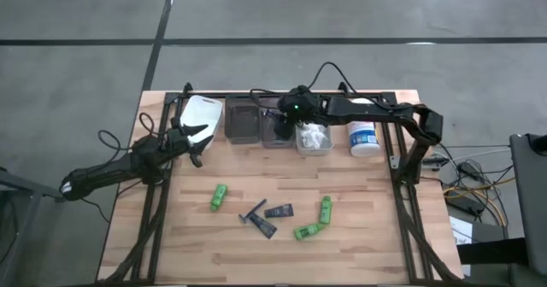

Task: Pick & Place Travel size toiletries
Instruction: Put the top right shampoo into the left black bin

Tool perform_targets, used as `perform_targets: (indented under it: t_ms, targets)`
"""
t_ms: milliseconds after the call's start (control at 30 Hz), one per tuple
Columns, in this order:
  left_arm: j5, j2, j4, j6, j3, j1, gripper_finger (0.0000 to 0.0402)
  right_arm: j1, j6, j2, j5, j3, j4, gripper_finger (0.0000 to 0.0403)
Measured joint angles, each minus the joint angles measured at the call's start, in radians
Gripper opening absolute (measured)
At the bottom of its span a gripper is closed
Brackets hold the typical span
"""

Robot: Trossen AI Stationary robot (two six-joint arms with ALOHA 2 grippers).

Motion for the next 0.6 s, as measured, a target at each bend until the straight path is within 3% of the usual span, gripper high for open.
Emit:
perform_targets:
  t_ms: [400,600]
  targets:
    - [0.0,0.0,0.0,0.0,0.0,0.0,0.0207,0.144,-0.093,-0.021,-0.01,-0.001,-0.089,0.0217]
    - [0.0,0.0,0.0,0.0,0.0,0.0,0.0206,0.197,-0.256,-0.034,-0.205,-0.003,-0.228,0.0225]
